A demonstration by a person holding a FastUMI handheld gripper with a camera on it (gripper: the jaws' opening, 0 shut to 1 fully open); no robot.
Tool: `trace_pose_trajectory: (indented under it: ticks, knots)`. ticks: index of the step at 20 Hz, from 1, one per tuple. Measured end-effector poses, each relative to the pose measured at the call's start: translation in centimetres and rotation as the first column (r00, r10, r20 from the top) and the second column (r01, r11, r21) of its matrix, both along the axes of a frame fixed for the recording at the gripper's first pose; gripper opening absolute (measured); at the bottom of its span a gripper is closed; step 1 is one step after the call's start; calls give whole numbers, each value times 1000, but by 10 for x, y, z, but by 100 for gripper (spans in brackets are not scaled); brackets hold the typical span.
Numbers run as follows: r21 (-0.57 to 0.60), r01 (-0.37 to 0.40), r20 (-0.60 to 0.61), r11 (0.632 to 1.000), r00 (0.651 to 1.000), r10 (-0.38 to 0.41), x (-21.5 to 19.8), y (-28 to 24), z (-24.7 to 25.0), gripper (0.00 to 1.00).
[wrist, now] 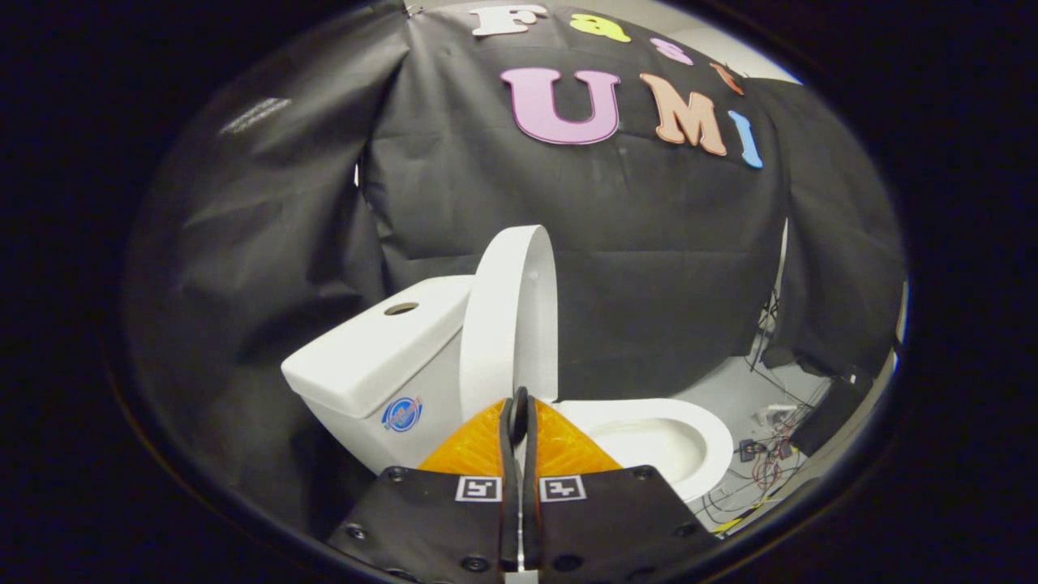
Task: Open the toilet lid.
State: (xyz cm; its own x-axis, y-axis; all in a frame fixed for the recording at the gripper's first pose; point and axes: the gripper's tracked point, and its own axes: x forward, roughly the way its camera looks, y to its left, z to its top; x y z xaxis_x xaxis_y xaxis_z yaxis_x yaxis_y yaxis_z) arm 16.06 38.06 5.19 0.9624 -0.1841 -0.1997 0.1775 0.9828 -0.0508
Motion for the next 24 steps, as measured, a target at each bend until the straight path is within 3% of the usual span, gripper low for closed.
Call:
trace_pose_trajectory:
  ticks: [7,15,18,20,24]
  knots:
    - [-65,-72,28,995,997,74,9,22,0,3]
    - [-93,-120,58,988,990,126,14,38,1,10]
    - [9,-156,20,988,988,155,11,54,-14,20]
    - [32,-195,7,980,981,195,11,64,-21,38]
    - [-161,-315,-13,935,948,317,-3,80,-36,73]
